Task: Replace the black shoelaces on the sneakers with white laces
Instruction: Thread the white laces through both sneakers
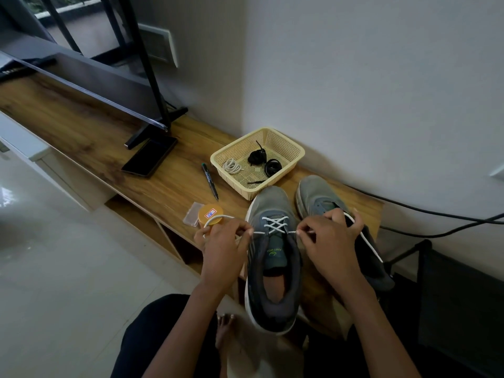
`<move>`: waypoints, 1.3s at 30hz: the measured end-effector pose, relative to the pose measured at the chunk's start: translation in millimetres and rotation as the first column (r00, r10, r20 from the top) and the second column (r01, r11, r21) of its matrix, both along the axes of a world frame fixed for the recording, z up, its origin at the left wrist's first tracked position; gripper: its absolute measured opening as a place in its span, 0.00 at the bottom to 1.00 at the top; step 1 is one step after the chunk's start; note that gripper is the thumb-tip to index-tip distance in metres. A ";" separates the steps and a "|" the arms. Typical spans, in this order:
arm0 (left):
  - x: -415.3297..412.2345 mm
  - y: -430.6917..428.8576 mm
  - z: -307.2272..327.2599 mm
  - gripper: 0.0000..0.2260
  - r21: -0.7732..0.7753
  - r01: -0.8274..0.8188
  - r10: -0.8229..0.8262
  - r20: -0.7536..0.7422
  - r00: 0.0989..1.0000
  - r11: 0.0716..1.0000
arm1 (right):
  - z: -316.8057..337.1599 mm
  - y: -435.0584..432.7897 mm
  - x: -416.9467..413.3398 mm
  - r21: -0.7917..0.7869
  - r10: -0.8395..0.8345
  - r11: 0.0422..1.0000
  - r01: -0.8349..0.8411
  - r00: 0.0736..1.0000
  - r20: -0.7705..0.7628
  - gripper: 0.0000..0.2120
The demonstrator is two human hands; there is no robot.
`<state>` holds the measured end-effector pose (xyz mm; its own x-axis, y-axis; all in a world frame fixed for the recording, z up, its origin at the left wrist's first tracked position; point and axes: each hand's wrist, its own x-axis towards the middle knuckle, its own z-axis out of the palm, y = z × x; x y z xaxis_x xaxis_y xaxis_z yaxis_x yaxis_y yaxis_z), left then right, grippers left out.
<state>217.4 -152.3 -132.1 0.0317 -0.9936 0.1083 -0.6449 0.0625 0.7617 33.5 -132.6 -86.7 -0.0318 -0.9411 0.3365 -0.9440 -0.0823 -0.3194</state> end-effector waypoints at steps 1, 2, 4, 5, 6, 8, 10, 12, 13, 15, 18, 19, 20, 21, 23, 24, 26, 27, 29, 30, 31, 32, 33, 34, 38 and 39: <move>0.7 0.3 3.0 0.03 0.011 -0.035 0.035 -0.057 0.998 0.999 | 8.0 0.5 -2.5 0.047 -0.017 0.999 0.014 0.998 0.063 0.04; 2.4 0.3 3.5 0.03 0.018 -0.078 0.080 -0.112 0.990 0.997 | 14.7 0.7 -7.0 0.103 -0.036 0.994 0.021 0.989 0.142 0.04; 5.9 1.7 5.9 0.06 0.054 -0.183 0.189 -0.178 0.966 0.982 | 29.5 3.5 -17.2 0.167 -0.018 0.985 -0.039 0.944 0.329 0.06; 7.7 2.4 5.3 0.10 0.078 -0.243 0.253 -0.186 0.949 0.967 | 37.9 5.3 -21.7 0.148 0.008 0.986 -0.076 0.909 0.416 0.05; 9.4 3.3 5.6 0.12 0.101 -0.300 0.314 -0.175 0.933 0.949 | 47.8 8.9 -25.5 0.104 0.042 0.988 -0.110 0.858 0.512 0.04; 8.9 6.5 8.0 0.12 0.103 -0.385 0.394 -0.096 0.914 0.917 | 66.4 17.0 -29.5 0.044 0.075 0.989 -0.141 0.734 0.676 0.07; 6.1 10.2 12.3 0.10 0.076 -0.396 0.402 -0.105 0.910 0.915 | 84.1 24.9 -30.4 -0.038 0.146 0.978 -0.205 0.542 0.827 0.04; 0.0 16.8 17.4 0.08 0.028 -0.338 0.336 -0.213 0.917 0.941 | 96.6 30.7 -31.3 -0.127 0.199 0.963 -0.236 0.312 0.929 0.07; -4.4 21.7 20.1 0.08 0.000 -0.291 0.281 -0.265 0.923 0.957 | 99.6 31.8 -33.4 -0.170 0.221 0.956 -0.238 0.211 0.952 0.08; -14.8 34.8 24.8 0.09 -0.033 -0.208 0.190 -0.289 0.938 0.978 | 105.1 33.2 -35.6 -0.263 0.295 0.923 -0.282 0.077 0.952 0.08; -31.7 49.5 28.5 0.16 -0.024 -0.108 0.104 -0.134 0.986 0.994 | 107.7 35.0 -32.9 -0.332 0.337 0.892 -0.307 -0.037 0.941 0.09; -35.5 51.6 27.3 0.19 -0.017 -0.086 0.084 -0.083 0.993 0.996 | 104.7 34.4 -32.8 -0.314 0.316 0.905 -0.287 -0.041 0.948 0.14; -37.8 52.3 26.0 0.20 -0.007 -0.078 0.077 -0.053 0.996 0.997 | 101.9 35.0 -33.3 -0.289 0.302 0.921 -0.263 0.009 0.953 0.18; -38.4 52.0 25.1 0.18 0.005 -0.082 0.083 -0.044 0.996 0.997 | 98.4 34.5 -33.1 -0.271 0.297 0.930 -0.247 0.071 0.952 0.19; -36.8 50.0 24.1 0.13 0.043 -0.110 0.113 -0.065 0.991 0.993 | 93.9 33.2 -32.5 -0.283 0.307 0.917 -0.281 0.043 0.951 0.08; -35.7 49.5 24.3 0.12 0.065 -0.122 0.128 -0.089 0.988 0.990 | 94.4 32.1 -31.2 -0.286 0.285 0.907 -0.310 -0.049 0.957 0.05; -34.6 49.2 24.7 0.11 0.086 -0.124 0.135 -0.136 0.981 0.989 | 91.8 28.8 -31.7 -0.269 0.241 0.906 -0.328 -0.123 0.963 0.12; -34.7 48.8 25.1 0.11 0.091 -0.125 0.137 -0.149 0.979 0.988 | 89.5 26.3 -30.7 -0.255 0.225 0.917 -0.306 -0.131 0.966 0.13; -34.6 47.2 24.2 0.09 0.102 -0.134 0.148 -0.154 0.977 0.986 | 86.1 24.1 -28.7 -0.247 0.209 0.925 -0.290 -0.154 0.966 0.11; -34.3 46.2 22.8 0.09 0.105 -0.136 0.151 -0.151 0.977 0.985 | 85.9 23.6 -25.5 -0.243 0.201 0.926 -0.290 -0.167 0.965 0.09; -33.8 45.0 21.5 0.09 0.111 -0.136 0.152 -0.151 0.977 0.984 | 83.6 22.7 -23.4 -0.236 0.187 0.927 -0.292 -0.186 0.965 0.07; -33.1 43.8 20.8 0.10 0.123 -0.136 0.155 -0.159 0.975 0.983 | 81.0 21.3 -20.8 -0.212 0.154 0.934 -0.289 -0.209 0.966 0.05; -32.0 42.5 20.6 0.10 0.139 -0.134 0.158 -0.177 0.971 0.981 | 78.1 20.2 -18.4 -0.176 0.114 0.945 -0.276 -0.226 0.968 0.03; -31.0 41.3 20.7 0.10 0.151 -0.130 0.159 -0.198 0.967 0.980 | 76.1 19.6 -14.2 -0.132 0.071 0.956 -0.261 -0.231 0.970 0.03; -25.6 35.3 21.4 0.11 0.189 -0.104 0.149 -0.239 0.960 0.976 | 58.3 16.5 5.6 0.058 -0.063 0.977 -0.204 -0.020 0.998 0.05; -23.7 33.7 21.3 0.11 0.209 -0.101 0.153 -0.249 0.956 0.973 | 52.8 16.5 11.0 0.097 -0.086 0.979 -0.181 0.069 0.994 0.03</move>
